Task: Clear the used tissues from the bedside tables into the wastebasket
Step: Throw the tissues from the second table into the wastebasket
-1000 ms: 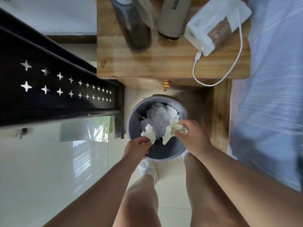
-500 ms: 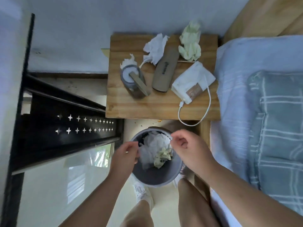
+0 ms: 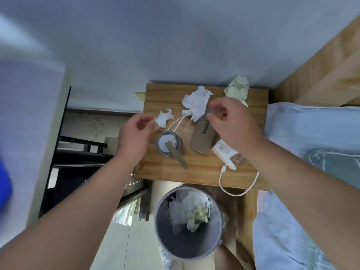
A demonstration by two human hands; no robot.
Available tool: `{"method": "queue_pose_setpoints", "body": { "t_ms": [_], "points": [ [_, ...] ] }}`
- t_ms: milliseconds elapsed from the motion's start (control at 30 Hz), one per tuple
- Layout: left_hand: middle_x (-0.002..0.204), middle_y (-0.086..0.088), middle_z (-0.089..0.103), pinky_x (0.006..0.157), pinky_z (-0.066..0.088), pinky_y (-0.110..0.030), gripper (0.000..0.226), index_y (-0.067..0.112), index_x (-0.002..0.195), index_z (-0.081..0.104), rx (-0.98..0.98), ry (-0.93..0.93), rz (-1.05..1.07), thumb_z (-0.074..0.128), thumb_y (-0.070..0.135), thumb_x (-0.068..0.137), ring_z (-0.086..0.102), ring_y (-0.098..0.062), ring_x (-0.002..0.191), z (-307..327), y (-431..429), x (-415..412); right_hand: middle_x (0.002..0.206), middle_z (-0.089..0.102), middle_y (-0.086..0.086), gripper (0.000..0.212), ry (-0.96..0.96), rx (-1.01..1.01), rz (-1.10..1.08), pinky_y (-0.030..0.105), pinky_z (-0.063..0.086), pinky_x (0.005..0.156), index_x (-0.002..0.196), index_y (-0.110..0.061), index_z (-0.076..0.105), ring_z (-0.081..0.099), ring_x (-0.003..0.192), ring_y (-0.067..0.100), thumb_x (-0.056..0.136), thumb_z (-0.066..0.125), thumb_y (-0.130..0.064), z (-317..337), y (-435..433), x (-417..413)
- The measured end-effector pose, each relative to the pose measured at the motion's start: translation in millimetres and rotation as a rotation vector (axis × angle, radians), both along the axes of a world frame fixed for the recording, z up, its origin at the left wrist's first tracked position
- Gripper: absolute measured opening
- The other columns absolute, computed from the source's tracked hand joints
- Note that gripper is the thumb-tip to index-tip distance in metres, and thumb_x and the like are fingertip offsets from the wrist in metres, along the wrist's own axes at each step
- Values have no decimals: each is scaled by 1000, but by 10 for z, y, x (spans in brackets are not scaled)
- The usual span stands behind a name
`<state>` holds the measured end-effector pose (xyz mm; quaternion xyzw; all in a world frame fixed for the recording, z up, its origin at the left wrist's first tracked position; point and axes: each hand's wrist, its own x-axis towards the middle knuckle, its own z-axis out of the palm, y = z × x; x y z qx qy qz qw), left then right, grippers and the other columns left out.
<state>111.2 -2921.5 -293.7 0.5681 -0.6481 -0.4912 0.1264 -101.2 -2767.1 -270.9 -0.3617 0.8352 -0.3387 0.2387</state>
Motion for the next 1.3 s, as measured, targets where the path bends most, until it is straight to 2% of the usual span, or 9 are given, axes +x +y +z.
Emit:
{"method": "queue_pose_setpoints", "body": {
  "t_ms": [133, 300, 400, 533, 767, 833, 900, 1033, 1300],
  "points": [
    [124, 12, 68, 100, 54, -40, 31, 40, 129, 70, -118, -159, -226, 69, 33, 98, 64, -11, 117, -158, -208, -270, 145, 55, 6, 54, 130, 117, 77, 39, 39, 111, 146, -22, 55, 47, 135, 27, 94, 70, -29, -155, -362, -123],
    [146, 0, 59, 99, 46, -36, 49, 34, 146, 60, -304, -272, -563, 70, 31, 98, 57, -23, 129, -355, -345, -442, 154, 47, 10, 51, 374, 249, 60, 49, 37, 112, 145, -23, 57, 41, 139, 36, 96, 62, -36, -352, -474, -273],
    [157, -1, 50, 104, 49, -46, 60, 44, 154, 47, -321, -360, -701, 68, 35, 99, 52, -27, 137, -409, -411, -589, 160, 42, 13, 52, 437, 344, -51, 52, 38, 111, 147, -22, 54, 39, 141, 41, 97, 56, -39, -444, -388, -506],
    [149, -6, 53, 90, 51, -38, 74, 50, 157, 35, -332, -375, -796, 69, 25, 98, 62, -30, 123, -493, -484, -760, 163, 34, 12, 57, 393, 476, 4, 45, 36, 113, 156, -20, 41, 38, 141, 43, 101, 51, -34, -604, -303, -719],
    [146, -8, 58, 87, 49, -36, 82, 60, 159, 14, -389, -342, -888, 57, 16, 105, 62, -30, 120, -573, -524, -905, 145, 56, 13, 44, 413, 371, -23, 38, 36, 107, 142, -11, 58, 53, 127, 39, 98, 52, -15, -615, -251, -864],
    [151, -7, 56, 91, 52, -38, 77, 55, 162, 20, -430, -360, -970, 54, 13, 107, 61, -30, 123, -557, -519, -957, 139, 61, 16, 39, 386, 327, -52, 37, 39, 106, 133, -5, 64, 56, 124, 39, 97, 50, -11, -588, -267, -886],
    [152, -6, 57, 92, 49, -36, 62, 43, 159, 42, -436, -345, -943, 52, 10, 107, 60, -30, 124, -549, -520, -1011, 137, 63, 20, 38, 358, 264, -88, 36, 36, 108, 130, 1, 65, 56, 126, 38, 95, 52, -6, -548, -275, -892],
    [132, -2, 72, 83, 44, -30, 30, 24, 131, 75, -395, -300, -770, 59, 18, 106, 66, -23, 110, -531, -515, -1040, 141, 62, 19, 40, 307, 206, -130, 30, 33, 113, 133, 0, 65, 54, 133, 33, 94, 56, -3, -466, -240, -889],
    [118, 5, 76, 77, 43, -22, 20, 23, 115, 80, -324, -211, -587, 63, 25, 105, 61, -9, 99, -467, -479, -941, 129, 69, 14, 33, 262, 247, -82, 36, 45, 101, 125, -5, 70, 62, 118, 33, 96, 60, -15, -411, -191, -872]
  ]
}}
